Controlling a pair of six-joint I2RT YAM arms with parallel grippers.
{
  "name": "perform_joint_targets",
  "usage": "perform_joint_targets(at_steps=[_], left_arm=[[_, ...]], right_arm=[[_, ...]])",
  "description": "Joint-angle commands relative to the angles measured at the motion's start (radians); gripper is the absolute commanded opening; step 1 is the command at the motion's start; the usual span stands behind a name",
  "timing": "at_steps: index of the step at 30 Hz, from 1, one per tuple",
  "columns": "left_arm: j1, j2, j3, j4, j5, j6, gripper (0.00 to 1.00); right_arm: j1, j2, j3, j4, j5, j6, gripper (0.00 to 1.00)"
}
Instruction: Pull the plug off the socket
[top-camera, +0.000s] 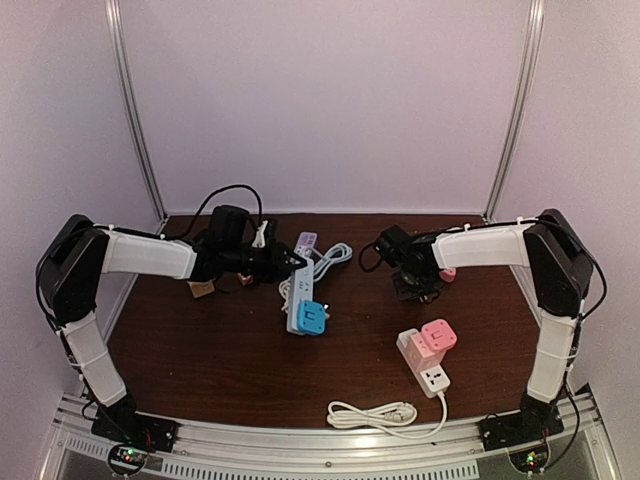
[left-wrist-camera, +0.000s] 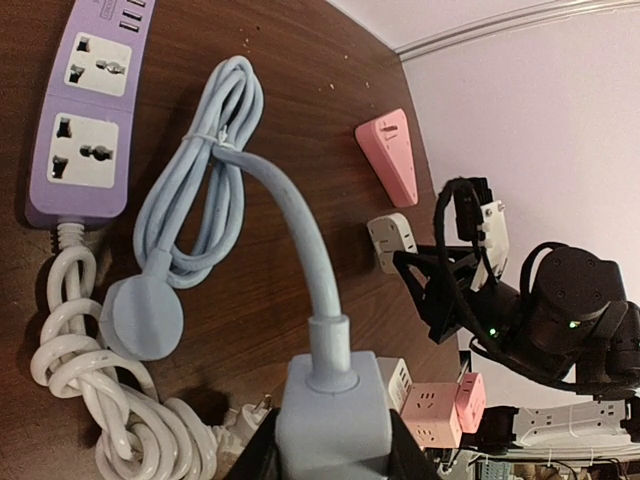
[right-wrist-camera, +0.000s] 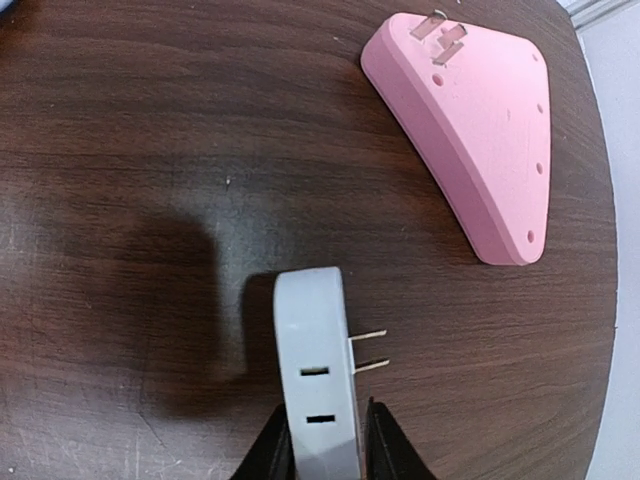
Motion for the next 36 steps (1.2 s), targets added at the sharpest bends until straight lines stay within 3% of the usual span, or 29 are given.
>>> perform_joint_targets(at_steps=[1, 14, 26, 36], left_arm=[[0.007, -0.056, 0.004, 0.071, 0.015, 0.02, 0.0], [0.009, -0.067, 0.01, 0.082, 0.018, 0.046, 0.0], [0.036, -0.134, 0.003, 0.254, 0.046, 0.002, 0.0], [0.04, -0.153, 0.003, 0.457, 0.066, -0.109, 0.0]], right_arm=[[0.009, 0.005, 0.025, 0.026, -0.027, -0.007, 0.32], [0.016, -0.12, 0.007, 0.123, -0.262, -0.003, 0.63], [0.054, -0.392, -0.143, 0.414, -0.677, 0.058, 0.76], [0.113, -0.463, -0.229, 0.722, -0.965, 0.159, 0.82]])
